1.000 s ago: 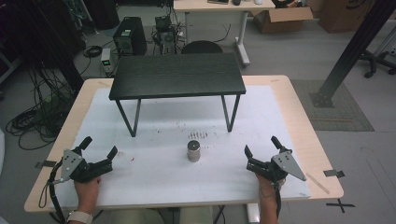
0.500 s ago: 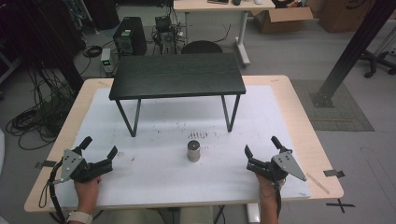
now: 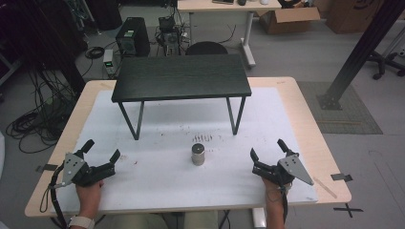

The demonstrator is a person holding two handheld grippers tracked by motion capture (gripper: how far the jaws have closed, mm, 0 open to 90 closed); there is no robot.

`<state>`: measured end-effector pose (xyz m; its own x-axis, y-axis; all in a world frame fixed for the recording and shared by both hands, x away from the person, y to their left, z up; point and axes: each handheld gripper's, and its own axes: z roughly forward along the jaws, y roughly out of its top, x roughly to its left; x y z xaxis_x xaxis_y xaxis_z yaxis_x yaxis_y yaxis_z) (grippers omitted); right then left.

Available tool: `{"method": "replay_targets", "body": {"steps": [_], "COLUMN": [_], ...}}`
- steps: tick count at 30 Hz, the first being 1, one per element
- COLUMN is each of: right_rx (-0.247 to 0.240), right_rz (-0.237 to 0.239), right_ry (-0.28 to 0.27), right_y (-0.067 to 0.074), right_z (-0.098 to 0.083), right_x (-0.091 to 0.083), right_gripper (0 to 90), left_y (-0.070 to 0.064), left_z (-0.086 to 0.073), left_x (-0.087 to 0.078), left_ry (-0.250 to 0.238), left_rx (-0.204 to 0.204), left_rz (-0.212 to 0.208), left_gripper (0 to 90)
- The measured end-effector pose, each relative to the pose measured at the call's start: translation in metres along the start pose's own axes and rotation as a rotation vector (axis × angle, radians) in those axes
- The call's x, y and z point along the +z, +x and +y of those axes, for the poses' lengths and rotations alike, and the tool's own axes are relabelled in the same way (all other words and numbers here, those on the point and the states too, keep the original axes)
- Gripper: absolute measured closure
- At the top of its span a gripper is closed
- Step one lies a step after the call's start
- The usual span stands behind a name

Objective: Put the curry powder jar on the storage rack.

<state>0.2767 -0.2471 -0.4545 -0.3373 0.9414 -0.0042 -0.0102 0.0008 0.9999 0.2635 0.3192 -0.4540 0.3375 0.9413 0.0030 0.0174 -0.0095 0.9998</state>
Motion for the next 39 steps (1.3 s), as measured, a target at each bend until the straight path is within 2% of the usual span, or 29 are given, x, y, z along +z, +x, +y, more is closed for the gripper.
{"method": "replay_targets", "body": {"steps": [11, 17, 27, 39], "right_rx": [-0.001, -0.018, -0.001, 0.001], "right_rz": [0.004, 0.022, 0.063, 0.143], "right_ry": [0.002, -0.007, -0.011, 0.001], "right_y": [0.001, 0.005, 0.013, 0.029], "right_z": [0.002, 0.010, 0.025, 0.042], "right_x": [-0.001, -0.001, 0.001, 0.007], "right_gripper": [0.2, 0.4, 0.4, 0.2], "left_y": [0.000, 0.000, 0.000, 0.000], "left_z": [0.000, 0.000, 0.000, 0.000], "left_x": [0.000, 0.000, 0.000, 0.000], "left_ry": [0.002, 0.000, 0.000, -0.001], "left_rx": [0.000, 0.001, -0.001, 0.000], "left_rz": [0.000, 0.000, 0.000, 0.000], "left_gripper": [0.2, 0.2, 0.2, 0.2]}}
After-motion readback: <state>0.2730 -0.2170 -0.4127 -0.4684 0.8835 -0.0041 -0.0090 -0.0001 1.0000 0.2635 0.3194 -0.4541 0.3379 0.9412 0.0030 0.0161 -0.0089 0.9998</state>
